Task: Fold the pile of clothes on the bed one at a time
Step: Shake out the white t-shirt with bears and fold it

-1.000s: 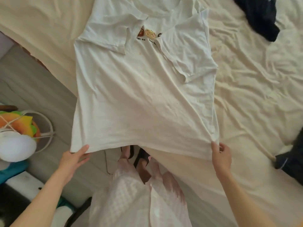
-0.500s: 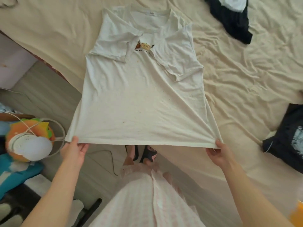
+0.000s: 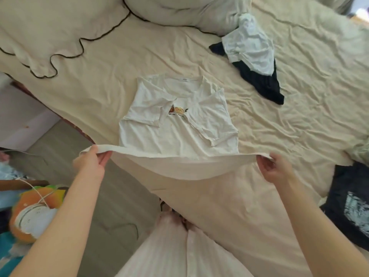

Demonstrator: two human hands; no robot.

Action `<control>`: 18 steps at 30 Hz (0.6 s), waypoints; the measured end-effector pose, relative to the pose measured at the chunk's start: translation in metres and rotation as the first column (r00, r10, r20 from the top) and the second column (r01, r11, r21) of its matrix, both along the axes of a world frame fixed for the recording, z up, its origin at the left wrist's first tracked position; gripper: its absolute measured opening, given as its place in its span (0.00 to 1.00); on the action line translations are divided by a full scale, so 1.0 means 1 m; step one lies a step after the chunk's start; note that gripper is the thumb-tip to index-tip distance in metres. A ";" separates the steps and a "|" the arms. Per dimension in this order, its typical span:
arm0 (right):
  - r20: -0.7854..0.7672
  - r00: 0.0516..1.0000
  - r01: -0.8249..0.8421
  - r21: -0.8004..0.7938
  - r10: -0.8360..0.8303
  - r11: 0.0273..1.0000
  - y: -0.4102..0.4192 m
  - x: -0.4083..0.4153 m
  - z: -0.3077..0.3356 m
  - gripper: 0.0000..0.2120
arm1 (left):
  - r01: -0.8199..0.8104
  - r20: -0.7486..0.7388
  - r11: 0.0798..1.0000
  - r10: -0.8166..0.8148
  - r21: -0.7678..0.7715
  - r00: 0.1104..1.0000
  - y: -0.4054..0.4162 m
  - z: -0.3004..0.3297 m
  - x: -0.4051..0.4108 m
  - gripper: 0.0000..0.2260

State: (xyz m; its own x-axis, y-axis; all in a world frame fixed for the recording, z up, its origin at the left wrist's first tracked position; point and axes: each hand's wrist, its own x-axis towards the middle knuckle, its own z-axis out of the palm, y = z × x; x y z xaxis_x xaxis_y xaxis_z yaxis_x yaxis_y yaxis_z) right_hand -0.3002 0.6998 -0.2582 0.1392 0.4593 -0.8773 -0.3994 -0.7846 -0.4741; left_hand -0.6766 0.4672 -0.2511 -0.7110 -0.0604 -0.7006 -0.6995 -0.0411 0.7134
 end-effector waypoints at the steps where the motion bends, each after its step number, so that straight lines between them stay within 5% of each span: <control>1: -0.025 1.000 -0.003 0.018 0.003 1.000 0.020 -0.015 0.004 0.05 | 0.012 -0.004 1.000 -0.012 0.020 1.000 0.021 0.003 -0.012 0.04; 11: -0.208 0.972 0.163 0.246 -0.112 0.955 0.210 -0.150 -0.015 0.17 | 0.157 -0.086 0.976 -0.145 0.152 0.986 0.230 -0.021 -0.146 0.05; 14: -0.250 0.967 0.122 0.277 -0.051 0.953 0.230 -0.165 -0.049 0.25 | 0.310 -0.105 0.927 -0.294 0.209 0.950 0.257 -0.052 -0.168 0.05; 18: -0.050 0.992 -0.109 0.174 0.119 0.979 0.188 -0.153 -0.108 0.16 | 0.444 -0.122 0.895 -0.447 -0.051 0.886 0.228 -0.112 -0.152 0.08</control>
